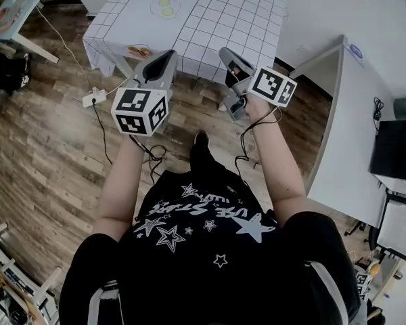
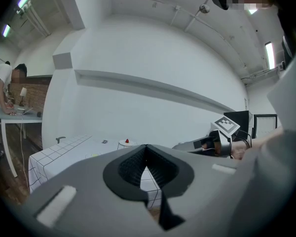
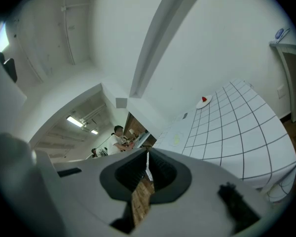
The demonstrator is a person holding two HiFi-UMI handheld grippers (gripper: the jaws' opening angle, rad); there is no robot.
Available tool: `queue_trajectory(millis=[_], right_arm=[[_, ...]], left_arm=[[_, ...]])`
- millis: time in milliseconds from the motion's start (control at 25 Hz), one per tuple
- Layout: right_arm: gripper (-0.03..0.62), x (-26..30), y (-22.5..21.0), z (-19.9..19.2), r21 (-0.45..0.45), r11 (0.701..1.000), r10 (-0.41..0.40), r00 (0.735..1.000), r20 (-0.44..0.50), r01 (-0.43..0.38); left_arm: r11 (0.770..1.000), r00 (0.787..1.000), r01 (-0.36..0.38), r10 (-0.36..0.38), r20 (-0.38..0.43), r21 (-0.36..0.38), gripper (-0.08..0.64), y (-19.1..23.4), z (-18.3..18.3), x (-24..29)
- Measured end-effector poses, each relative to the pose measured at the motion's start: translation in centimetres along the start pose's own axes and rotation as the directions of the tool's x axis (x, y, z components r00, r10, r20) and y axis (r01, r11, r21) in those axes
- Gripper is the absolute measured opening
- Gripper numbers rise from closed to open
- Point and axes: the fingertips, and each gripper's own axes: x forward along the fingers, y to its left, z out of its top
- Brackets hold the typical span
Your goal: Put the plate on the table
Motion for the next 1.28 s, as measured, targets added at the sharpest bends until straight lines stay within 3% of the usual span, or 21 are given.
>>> queue_trajectory(millis=[400, 760, 1000, 1280], right_arm=[[0.018, -6.9, 6.2, -3.0, -0.038, 0.999, -0.014, 1.000, 0.016, 0.015], [0.015, -12.1, 9.8, -9.4, -0.064, 0.997, -0.050, 0.998, 0.043, 0.053], [0.014, -14.1, 10.2, -10.5, -0.088, 0.994, -0.059, 0.998, 0.030, 0.062], [0.014, -14.7, 7.2, -9.4, -0.101, 0.994, -0.035, 0.999, 0.020, 0.036]], left_arm=[[0.999, 0.999, 0.033, -0.033, 0.032, -0.003, 0.009, -5.3, 1.3, -7.4], [0.997, 0.995, 0.083, -0.083, 0.046, 0.002, 0.009, -8.3, -1.4, -14.1], [0.995, 0.994, 0.097, -0.097, 0.051, 0.007, 0.009, -9.7, -1.7, -15.1], [0.998, 0.996, 0.066, -0.067, 0.060, 0.022, 0.009, -10.9, -2.6, -12.6]])
